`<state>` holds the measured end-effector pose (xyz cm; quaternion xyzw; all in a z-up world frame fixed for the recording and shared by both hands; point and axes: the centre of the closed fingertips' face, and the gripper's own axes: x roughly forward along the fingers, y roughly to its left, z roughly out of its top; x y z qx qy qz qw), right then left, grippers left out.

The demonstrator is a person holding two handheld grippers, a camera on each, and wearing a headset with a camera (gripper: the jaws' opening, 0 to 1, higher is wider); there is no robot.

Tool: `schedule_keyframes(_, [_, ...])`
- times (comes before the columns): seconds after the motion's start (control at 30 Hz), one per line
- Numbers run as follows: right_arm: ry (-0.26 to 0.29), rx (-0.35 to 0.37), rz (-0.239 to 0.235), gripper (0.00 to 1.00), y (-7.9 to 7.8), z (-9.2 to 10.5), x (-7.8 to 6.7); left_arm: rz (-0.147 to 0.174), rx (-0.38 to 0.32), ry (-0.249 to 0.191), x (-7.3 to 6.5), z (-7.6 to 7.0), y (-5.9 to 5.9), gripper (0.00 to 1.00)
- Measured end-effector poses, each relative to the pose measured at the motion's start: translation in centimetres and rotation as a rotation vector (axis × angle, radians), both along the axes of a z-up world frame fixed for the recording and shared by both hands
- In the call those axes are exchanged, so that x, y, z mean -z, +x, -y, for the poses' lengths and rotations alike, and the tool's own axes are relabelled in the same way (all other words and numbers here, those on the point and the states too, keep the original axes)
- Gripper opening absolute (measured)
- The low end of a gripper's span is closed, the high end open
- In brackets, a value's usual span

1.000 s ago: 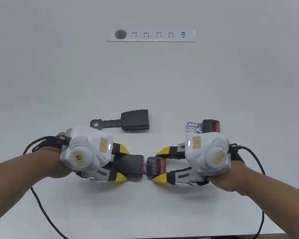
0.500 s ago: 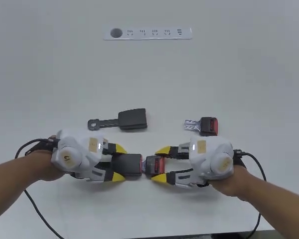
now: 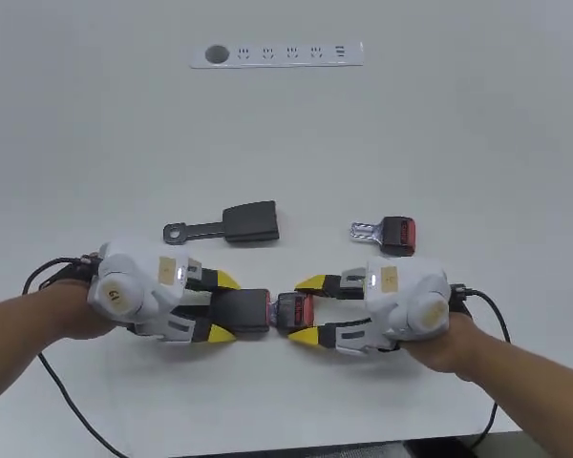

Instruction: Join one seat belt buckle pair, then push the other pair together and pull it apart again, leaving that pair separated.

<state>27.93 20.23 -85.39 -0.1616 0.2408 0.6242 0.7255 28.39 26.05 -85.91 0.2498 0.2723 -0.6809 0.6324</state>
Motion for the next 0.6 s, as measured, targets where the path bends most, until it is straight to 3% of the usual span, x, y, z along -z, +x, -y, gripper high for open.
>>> schedule_keyframes(0.6, [0.015,0.014,-0.003,0.32,-0.1,0.09,0.02,0.0,0.0,-0.005,-0.17,0.2,-0.12,0.33])
